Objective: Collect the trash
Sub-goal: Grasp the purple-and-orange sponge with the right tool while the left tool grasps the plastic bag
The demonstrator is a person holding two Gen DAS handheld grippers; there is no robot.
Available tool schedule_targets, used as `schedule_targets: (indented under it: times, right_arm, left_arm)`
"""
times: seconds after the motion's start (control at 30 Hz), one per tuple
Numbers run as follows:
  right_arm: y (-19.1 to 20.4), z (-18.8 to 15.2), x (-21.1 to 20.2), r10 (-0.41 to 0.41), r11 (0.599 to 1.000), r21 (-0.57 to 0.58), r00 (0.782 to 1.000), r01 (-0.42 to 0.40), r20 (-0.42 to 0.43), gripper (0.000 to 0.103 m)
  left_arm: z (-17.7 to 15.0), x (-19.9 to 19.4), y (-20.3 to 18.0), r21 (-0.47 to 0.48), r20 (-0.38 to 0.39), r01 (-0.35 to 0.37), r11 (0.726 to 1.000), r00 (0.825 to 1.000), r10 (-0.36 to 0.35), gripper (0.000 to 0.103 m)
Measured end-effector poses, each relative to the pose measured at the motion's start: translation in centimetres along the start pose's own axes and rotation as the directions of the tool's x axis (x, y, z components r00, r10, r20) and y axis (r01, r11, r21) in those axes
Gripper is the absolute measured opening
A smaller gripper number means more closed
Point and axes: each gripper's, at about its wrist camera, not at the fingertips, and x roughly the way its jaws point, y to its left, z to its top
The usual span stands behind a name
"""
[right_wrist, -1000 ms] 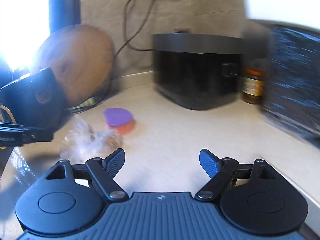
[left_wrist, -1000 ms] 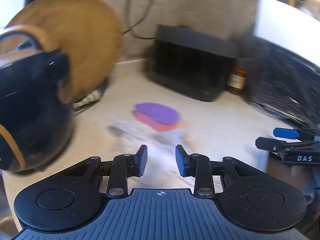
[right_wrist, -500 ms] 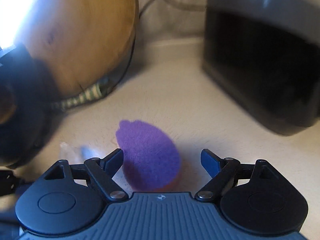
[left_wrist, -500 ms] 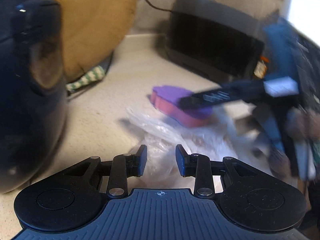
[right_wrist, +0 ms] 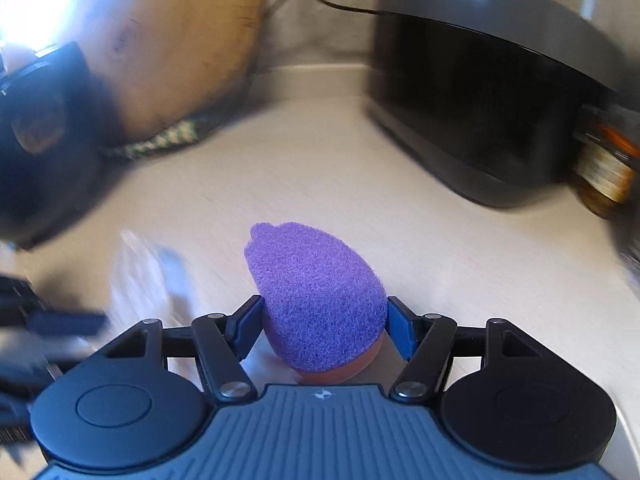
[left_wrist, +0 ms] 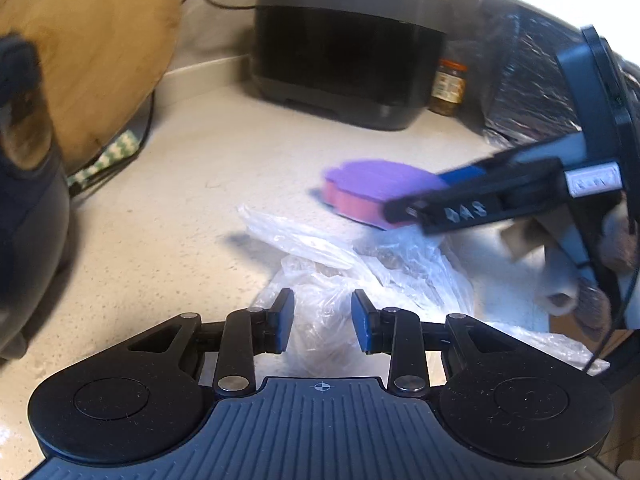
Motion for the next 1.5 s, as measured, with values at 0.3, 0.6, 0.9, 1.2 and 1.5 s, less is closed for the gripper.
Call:
schedule_targets:
  times: [0.3, 0.6, 0.9, 1.2, 1.5]
  right_arm:
    - [0.3, -4.1, -3.8, 0.175, 0.984, 0.045, 0.985, -0.174, -0.007, 0.066]
    - [1.0, -5.2, -4.8, -0.017, 0.999, -0.025, 0.996, 0.019, 0.088, 0.066]
    - [-0.5, -6.2, -4.0, 0.020, 0.999, 0.045, 0.998, -0.023, 0.057, 0.066]
    - [0.1, -7.1, -3.6, 0.027, 0.999, 0.035, 0.998, -0.029, 0.057, 0.072]
    - [0.3, -7.1, -3.5, 0.035, 0.999, 0.034, 0.997, -0.038, 0.067, 0.075]
  left_arm:
    - [0.8, -1.8, -3.0, 0.043, 0.029, -0.054, 0.998, 0.998, 0.053, 0.035]
    - [-0.2, -3.2, -4.8, 0.087, 0.018, -0.125, 0.988, 0.992, 0.124, 0.036]
    - [-1.3, -0.5, -5.2, 0.109, -0.046, -0.132, 0.985, 0.989, 0.137, 0.040]
    - [-1.5, 0.1, -4.1, 0.213, -0.001, -0.234, 0.949, 0.971, 0.240, 0.042]
    - [-1.4, 0.4, -2.4, 0.093, -0.012, -0.117, 0.989, 0.993, 0.118, 0.039]
